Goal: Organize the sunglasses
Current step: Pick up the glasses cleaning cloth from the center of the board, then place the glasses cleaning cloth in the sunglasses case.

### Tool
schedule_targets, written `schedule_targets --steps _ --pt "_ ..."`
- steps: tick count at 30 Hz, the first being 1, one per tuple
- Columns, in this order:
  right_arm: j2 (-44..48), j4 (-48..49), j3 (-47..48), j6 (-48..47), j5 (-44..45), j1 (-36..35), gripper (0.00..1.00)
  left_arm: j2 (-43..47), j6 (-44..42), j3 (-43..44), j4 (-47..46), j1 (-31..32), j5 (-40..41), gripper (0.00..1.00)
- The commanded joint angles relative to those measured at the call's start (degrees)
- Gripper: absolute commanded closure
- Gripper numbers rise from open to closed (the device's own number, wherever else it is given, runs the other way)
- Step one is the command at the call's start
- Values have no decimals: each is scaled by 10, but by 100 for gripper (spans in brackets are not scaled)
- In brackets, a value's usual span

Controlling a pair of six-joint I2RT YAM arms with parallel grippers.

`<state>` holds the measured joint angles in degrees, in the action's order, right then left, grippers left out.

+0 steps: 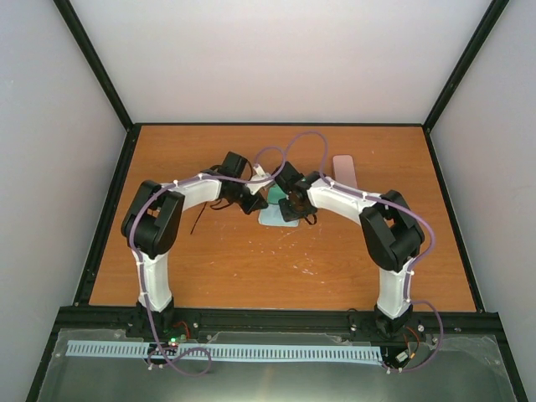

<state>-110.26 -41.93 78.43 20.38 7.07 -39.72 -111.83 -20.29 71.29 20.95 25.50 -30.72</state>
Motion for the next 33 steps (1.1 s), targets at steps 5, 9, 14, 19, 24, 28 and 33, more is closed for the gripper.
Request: schedule_targets --steps 5,9,14,19,24,28,33 --pt "25 -4 -7 -28 28 38 97 -31 28 55 -1 15 -20 100" --pt "22 -4 2 -45 27 62 97 -46 33 80 -1 15 -16 99" --pt "12 -6 20 -61 23 82 97 -70 33 114 6 15 -14 99" --pt "5 -5 33 -76 20 94 97 -86 36 136 8 15 -11 99" --pt "0 1 42 -89 14 108 97 -99 43 157 10 15 -9 100" --pt "-12 0 52 -97 11 118 97 -110 46 175 10 15 -8 99" --pt "-25 4 65 -101 6 126 97 -123 42 200 15 15 1 99"
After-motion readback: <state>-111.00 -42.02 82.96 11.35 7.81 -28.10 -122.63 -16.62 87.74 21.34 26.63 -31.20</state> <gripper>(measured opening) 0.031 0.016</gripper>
